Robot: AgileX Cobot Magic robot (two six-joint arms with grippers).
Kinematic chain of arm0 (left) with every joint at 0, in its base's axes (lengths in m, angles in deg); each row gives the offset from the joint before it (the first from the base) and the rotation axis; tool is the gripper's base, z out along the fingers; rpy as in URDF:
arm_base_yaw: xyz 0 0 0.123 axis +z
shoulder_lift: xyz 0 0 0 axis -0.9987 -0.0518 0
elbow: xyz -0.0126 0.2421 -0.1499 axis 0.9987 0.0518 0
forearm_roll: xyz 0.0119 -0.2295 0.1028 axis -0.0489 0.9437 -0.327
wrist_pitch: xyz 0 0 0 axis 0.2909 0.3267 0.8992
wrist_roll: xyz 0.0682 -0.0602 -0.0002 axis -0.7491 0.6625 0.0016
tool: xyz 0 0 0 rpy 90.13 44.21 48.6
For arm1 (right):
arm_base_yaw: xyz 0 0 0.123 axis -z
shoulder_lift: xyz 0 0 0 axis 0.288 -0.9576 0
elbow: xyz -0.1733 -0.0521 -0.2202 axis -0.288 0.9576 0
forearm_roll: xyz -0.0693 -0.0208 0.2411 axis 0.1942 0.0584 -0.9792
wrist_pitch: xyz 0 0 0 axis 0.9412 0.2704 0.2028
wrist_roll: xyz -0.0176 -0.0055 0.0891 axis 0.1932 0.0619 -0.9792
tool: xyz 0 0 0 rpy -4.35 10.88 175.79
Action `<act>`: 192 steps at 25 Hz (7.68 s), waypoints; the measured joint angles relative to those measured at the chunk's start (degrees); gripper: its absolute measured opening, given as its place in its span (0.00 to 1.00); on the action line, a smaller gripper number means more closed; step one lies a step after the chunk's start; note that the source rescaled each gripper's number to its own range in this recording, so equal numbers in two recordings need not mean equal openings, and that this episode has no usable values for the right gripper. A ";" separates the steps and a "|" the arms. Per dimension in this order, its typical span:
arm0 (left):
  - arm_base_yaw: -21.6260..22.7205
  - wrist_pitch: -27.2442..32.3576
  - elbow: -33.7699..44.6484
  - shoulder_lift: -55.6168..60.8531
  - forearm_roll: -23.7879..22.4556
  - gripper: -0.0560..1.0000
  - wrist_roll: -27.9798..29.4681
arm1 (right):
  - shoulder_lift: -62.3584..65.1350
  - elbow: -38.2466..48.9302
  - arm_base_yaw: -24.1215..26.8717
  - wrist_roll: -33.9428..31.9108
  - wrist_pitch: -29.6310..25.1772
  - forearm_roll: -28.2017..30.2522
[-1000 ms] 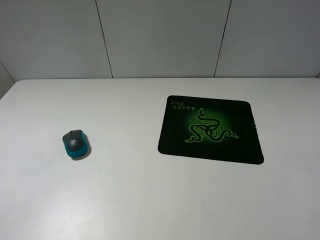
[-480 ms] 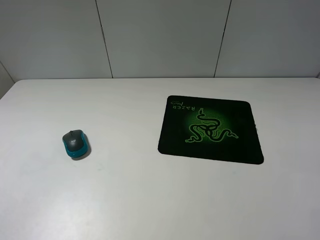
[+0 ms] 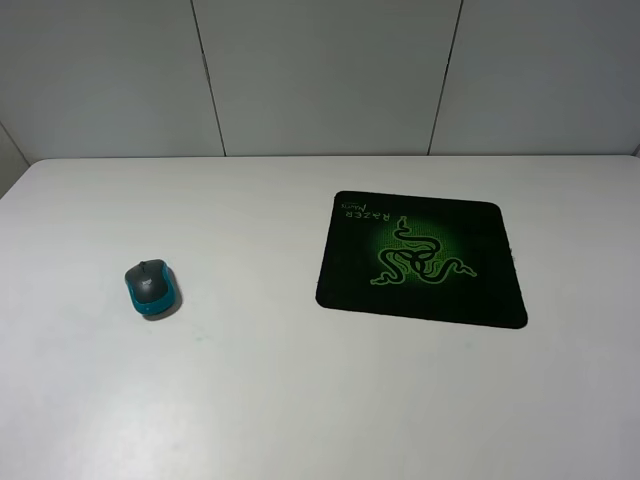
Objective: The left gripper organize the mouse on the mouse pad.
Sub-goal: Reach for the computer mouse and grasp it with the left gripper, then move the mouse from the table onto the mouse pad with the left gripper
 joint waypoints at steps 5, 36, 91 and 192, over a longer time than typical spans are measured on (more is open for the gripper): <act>0.00 2.05 -4.95 -9.14 0.05 1.00 0.33 | 0.00 0.00 0.00 0.00 0.00 0.00; -0.20 -16.78 -13.61 -68.21 2.13 1.00 11.23 | 0.00 0.00 0.00 0.00 0.00 0.00; -10.99 -39.69 -22.83 -107.82 1.51 0.46 25.17 | 0.00 0.00 0.00 0.00 0.00 -0.06; -40.39 3.36 -99.33 -142.79 6.09 0.05 2.90 | 0.00 0.00 0.00 0.00 0.00 0.04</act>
